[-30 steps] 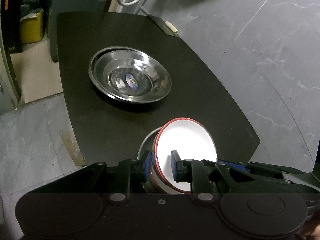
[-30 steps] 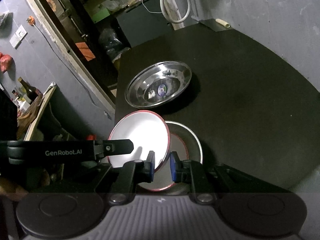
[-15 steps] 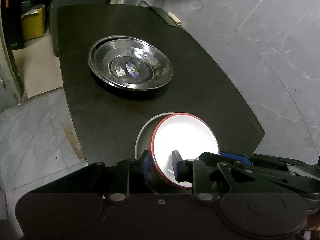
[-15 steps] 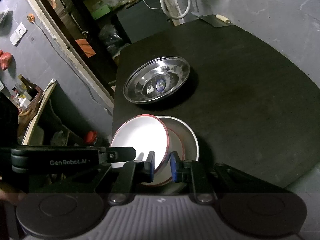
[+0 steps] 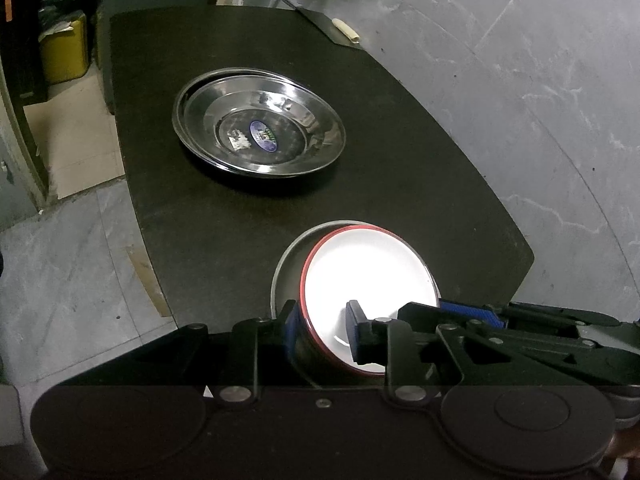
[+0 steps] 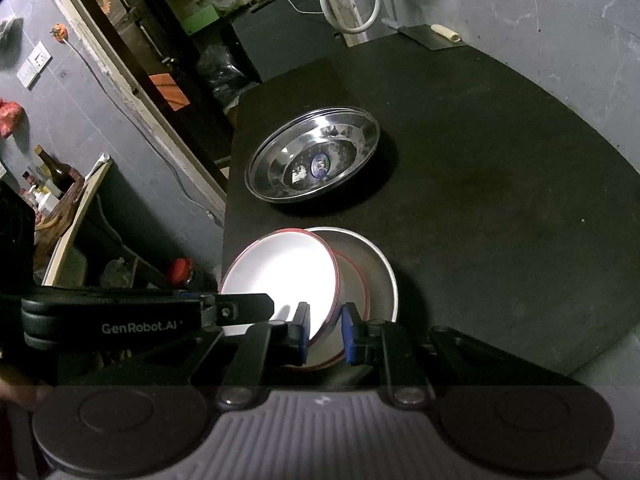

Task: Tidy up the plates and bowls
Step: 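Press the white bowl down into the stack and open both grippers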

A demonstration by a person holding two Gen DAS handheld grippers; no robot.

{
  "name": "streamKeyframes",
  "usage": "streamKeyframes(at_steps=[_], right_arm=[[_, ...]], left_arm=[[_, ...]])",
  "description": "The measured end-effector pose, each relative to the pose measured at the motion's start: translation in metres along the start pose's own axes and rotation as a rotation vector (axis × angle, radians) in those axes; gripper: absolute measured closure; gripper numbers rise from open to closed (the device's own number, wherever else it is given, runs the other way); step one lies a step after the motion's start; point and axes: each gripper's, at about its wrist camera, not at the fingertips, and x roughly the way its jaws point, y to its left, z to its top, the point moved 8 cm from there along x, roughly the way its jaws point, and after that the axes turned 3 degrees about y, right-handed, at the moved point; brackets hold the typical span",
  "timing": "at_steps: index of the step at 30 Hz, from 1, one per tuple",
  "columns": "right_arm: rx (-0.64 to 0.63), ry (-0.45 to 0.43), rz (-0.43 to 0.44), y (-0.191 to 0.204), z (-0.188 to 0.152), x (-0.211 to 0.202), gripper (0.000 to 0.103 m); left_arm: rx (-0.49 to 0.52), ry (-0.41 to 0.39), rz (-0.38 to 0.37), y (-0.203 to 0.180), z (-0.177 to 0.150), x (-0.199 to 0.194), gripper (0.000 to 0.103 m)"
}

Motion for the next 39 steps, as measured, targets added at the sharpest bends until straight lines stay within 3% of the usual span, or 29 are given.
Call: streamKeyframes(at_steps=[9,12,28,34,37,39], right_arm=[[0.002,0.000,-0.002,-0.001,0.000,0.000,0.083],[0.003,-0.002,-0.008,-0.002,0.000,-0.001,0.076],[0.011,-0.008,-0.006,-0.005,-0.004,-0.006,0.075],[0.002,-0.021,0.003,-0.003,-0.003,-0.009,0.072],[-0.001,-0.032,0.001,-0.002,-0.002,-0.012,0.070],[-0.003,-0.042,-0.004,-0.001,-0.001,-0.015,0.059]], left_arm=[[0.004,0.002,0.002,-0.002,0.001,0.001,0.075],[0.004,0.002,0.002,-0.002,0.001,0.002,0.074],[-0.005,-0.015,-0.001,-0.001,-0.001,-0.004,0.070],[-0.021,-0.041,0.004,-0.001,0.001,-0.012,0.056],[-0.033,-0.063,0.004,0.000,0.002,-0.018,0.040],[-0.045,-0.084,0.009,0.002,0.003,-0.023,0.027]])
